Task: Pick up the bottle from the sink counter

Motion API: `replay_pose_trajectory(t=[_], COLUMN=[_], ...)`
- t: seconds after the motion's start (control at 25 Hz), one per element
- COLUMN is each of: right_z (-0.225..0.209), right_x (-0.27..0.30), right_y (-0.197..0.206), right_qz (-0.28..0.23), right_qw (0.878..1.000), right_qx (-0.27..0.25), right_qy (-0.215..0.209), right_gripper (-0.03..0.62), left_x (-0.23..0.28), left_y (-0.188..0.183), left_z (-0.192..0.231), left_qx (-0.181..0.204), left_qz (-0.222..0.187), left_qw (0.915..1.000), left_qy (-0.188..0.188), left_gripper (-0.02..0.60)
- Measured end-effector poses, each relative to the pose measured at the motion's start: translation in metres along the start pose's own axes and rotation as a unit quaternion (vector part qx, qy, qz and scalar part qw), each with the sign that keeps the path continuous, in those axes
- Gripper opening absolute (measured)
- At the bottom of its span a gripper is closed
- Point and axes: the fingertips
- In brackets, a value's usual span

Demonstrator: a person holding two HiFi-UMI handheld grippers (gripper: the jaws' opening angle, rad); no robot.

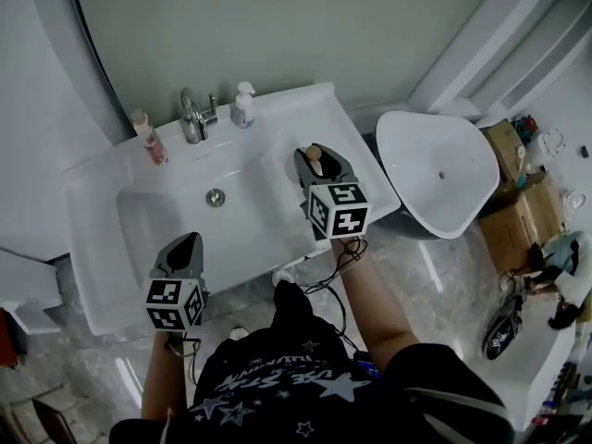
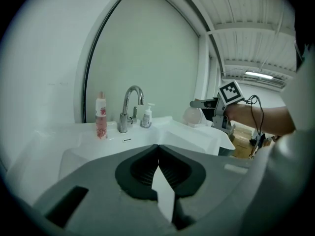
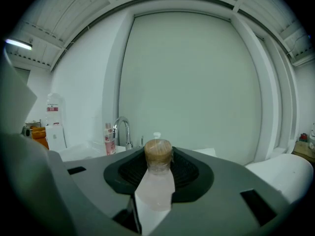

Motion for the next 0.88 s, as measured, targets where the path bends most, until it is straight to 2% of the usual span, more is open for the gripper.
replay_pose_trajectory(t=[0.24, 0.48, 0.88], right_z=[0.068, 0.121, 0.161], right_x=[-0.047, -0.094, -0.153], right_y=[0.014, 0.042, 0.064], right_qz=[-0.007, 0.013, 0.022], right_qw=[1.000, 0.999, 0.999], right_qx=[0.011, 0.024, 0.030], right_qy=[0.018, 0.034, 0.037], right_gripper=[0.140, 0.140, 0.140], left_x=[-0.051, -0.083, -0.108], left_y=[0.022, 0.045, 0.057], left_z=[0.013, 0.018, -0.006], left_qx=[0.019, 0.022, 0.032], left_qz=[-0.004, 0.005, 0.001], left_qw=[0.9993, 0.9974, 0.9945], left_qy=[0.032, 0.069, 0.099], left_gripper=[0.020, 0.020, 0.019])
Point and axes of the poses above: the fingertips, and each gripper's own axes: x forward along the fingers, z to its left, y out of its underside, and after that the axes turned 11 degrees about -y, right-handed
